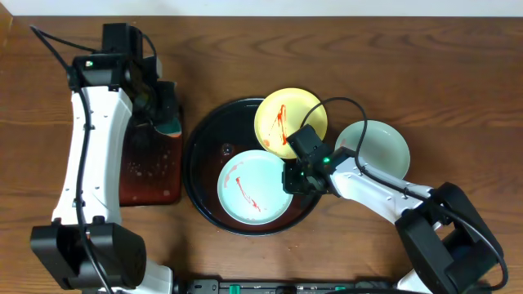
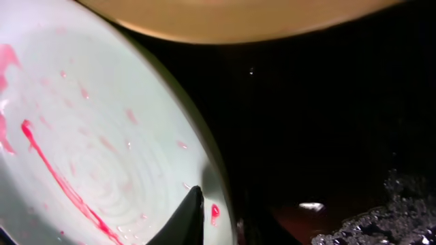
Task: Clean dirty plates on tray and stack at the side
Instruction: 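Scrub the lower mint-green plate with the sponge in the left gripper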
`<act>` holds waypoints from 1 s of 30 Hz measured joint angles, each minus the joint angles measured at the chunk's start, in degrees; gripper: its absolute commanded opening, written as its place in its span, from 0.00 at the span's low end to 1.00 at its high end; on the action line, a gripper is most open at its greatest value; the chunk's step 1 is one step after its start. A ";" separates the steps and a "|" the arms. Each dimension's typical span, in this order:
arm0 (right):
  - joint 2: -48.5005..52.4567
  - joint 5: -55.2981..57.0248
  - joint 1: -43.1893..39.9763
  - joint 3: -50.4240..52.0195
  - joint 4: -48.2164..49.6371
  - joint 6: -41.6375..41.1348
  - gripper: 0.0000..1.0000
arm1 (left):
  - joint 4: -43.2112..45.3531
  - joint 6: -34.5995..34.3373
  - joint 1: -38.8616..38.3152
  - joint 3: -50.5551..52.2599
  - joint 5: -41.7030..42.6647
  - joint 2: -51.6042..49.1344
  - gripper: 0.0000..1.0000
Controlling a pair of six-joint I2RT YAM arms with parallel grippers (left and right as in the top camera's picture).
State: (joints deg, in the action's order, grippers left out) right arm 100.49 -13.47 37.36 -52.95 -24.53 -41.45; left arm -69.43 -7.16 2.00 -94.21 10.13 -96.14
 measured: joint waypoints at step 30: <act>1.09 -1.18 -0.81 -0.55 0.63 -1.07 0.01 | 24.74 -23.63 -28.98 35.45 -6.25 0.02 0.08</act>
State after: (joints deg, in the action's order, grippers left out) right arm 101.58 -14.66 36.56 -53.49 -23.90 -42.52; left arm -44.69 -30.79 -26.98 -58.76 3.88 -96.12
